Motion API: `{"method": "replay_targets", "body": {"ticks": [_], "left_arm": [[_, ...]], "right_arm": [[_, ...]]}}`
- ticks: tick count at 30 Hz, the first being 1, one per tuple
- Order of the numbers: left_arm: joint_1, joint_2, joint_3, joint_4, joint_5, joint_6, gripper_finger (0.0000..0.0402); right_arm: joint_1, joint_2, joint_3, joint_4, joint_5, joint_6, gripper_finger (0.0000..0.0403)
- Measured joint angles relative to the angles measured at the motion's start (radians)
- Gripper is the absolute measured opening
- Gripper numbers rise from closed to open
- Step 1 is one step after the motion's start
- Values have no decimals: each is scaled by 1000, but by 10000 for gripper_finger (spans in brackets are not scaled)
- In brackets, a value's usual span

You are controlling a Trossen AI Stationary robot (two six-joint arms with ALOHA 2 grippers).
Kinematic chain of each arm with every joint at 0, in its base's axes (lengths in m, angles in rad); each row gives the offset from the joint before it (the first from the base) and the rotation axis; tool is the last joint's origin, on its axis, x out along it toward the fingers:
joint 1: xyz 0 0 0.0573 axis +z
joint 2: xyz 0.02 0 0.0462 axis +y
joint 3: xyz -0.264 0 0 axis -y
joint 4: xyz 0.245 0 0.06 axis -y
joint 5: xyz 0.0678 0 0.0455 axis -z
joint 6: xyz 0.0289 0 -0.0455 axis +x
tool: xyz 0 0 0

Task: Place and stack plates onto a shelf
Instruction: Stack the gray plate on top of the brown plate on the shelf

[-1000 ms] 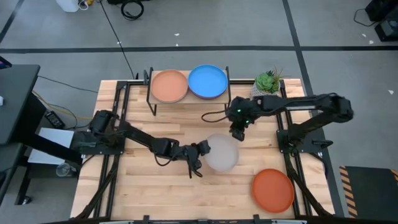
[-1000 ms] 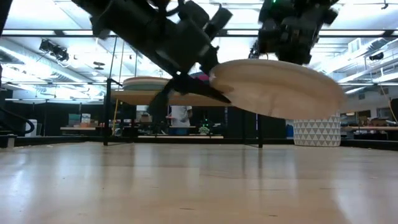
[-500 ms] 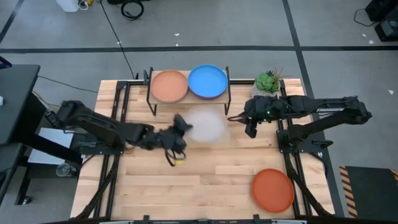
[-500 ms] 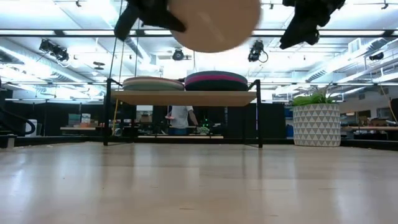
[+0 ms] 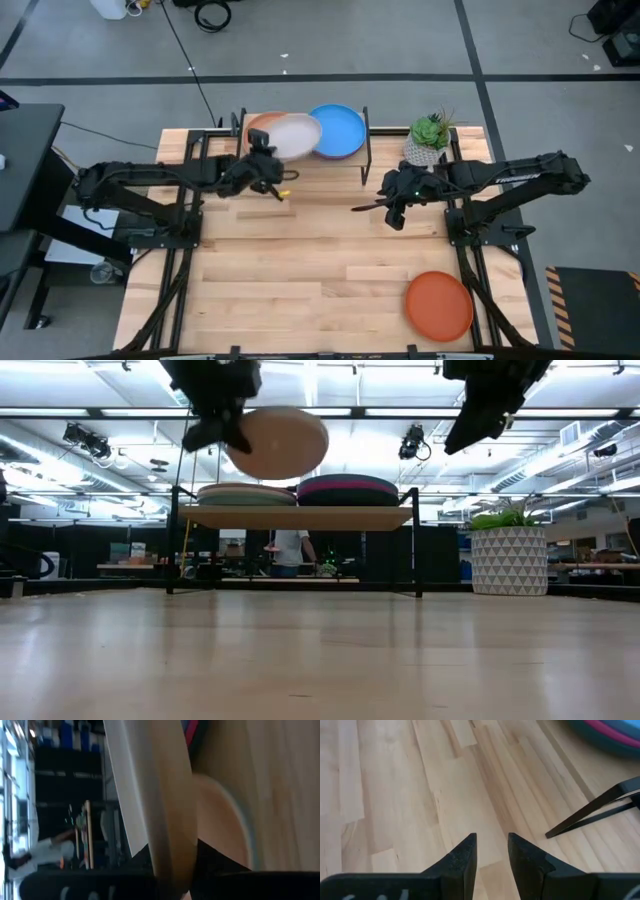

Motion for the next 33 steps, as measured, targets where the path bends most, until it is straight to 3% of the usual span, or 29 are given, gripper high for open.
{"method": "replay_targets", "body": {"ticks": [12, 20, 28, 33], "left_arm": [[123, 6, 0, -120, 0, -58, 62], [136, 6, 0, -143, 95, -134, 65], [119, -1, 31, -191, 115, -195, 142], [106, -2, 113, -329, 315, -289, 180]], "right_arm": [[0, 12, 0, 2, 0, 5, 116], [0, 12, 0, 2, 0, 5, 116], [0, 12, 0, 2, -1, 5, 116], [0, 12, 0, 2, -1, 5, 116]]}}
